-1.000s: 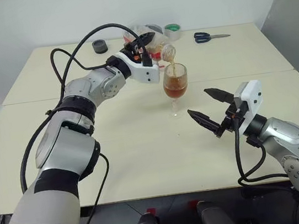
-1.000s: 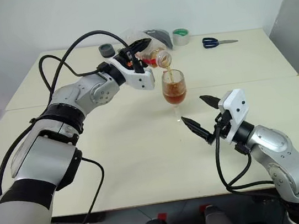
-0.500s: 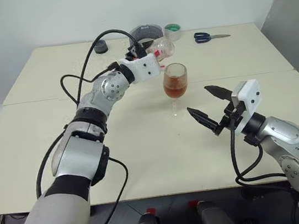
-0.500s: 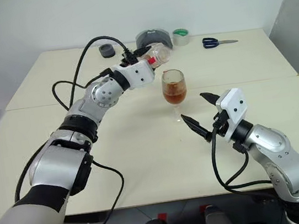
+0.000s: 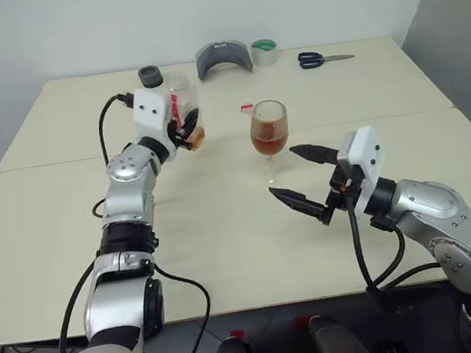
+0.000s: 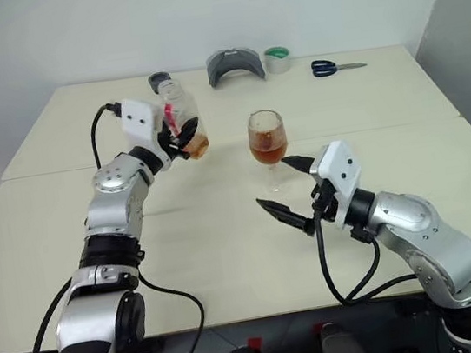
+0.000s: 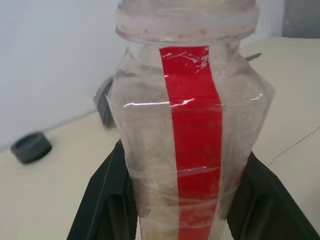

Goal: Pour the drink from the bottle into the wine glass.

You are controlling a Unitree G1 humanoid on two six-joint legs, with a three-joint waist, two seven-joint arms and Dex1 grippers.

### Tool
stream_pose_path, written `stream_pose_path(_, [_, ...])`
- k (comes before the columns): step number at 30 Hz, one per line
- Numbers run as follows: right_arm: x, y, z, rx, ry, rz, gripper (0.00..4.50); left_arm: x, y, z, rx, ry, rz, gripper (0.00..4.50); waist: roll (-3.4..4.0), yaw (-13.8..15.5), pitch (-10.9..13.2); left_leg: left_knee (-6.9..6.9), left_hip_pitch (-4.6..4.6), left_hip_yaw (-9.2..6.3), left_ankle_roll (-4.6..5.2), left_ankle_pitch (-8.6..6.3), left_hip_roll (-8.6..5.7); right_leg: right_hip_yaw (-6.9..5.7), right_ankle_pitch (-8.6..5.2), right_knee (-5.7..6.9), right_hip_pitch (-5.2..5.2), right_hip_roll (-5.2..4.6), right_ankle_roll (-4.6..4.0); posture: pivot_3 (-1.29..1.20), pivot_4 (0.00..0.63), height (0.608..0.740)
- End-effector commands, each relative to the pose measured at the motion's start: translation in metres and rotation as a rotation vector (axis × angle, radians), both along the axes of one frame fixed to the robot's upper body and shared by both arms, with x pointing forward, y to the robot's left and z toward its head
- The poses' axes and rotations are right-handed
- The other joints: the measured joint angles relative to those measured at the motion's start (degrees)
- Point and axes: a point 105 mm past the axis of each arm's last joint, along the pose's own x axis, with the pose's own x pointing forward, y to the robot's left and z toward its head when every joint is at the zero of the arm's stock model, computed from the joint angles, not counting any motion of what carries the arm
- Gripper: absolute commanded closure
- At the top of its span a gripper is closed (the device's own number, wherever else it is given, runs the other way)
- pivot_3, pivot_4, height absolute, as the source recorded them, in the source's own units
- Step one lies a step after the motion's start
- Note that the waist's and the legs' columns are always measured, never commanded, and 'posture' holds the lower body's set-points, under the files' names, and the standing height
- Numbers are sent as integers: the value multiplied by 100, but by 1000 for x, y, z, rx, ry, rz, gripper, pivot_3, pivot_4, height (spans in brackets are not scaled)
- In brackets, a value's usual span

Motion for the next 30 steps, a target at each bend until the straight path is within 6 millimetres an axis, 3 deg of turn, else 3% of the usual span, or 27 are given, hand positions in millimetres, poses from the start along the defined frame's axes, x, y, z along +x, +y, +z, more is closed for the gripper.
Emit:
stream_pose_path(1, [4,3,1,-28,-14,-12,0,-13,17,5,-64,1,36,2712,0,7,0,0,0,1,0,0,-1,1,0,2,0,-2,0,0,150,740])
stream_pose_path(8, [17,3,-6,-53,-23,-49,0,-26,31,-29,-98,76,76,2712,-1,53,-1,8,-2,2,0,0,-2,1,0,2,0,-3,0,0,150,740])
stream_pose_path(15, [18,6,-4,-48,-32,-39,0,-27,37,-41,-102,102,117,2712,0,66,-1,10,-1,5,1,-1,-1,2,0,1,1,-4,0,0,150,740])
stream_pose_path(23, [16,7,-2,-45,-31,-33,0,-31,33,-41,-64,65,104,190,0,74,-1,9,-2,4,1,-1,-1,2,0,0,1,-4,0,0,150,740])
stream_pose_path(27, [17,4,-5,-43,-33,-52,0,-36,30,-43,-45,47,93,49,0,75,-1,8,-1,6,1,-1,-1,3,0,-1,1,-4,0,0,150,740])
stream_pose_path(30, [19,-3,-18,-51,-27,-102,0,-45,33,-49,-43,50,102,49,-1,82,-1,6,-1,4,1,-1,0,2,0,-4,2,-4,0,0,150,740])
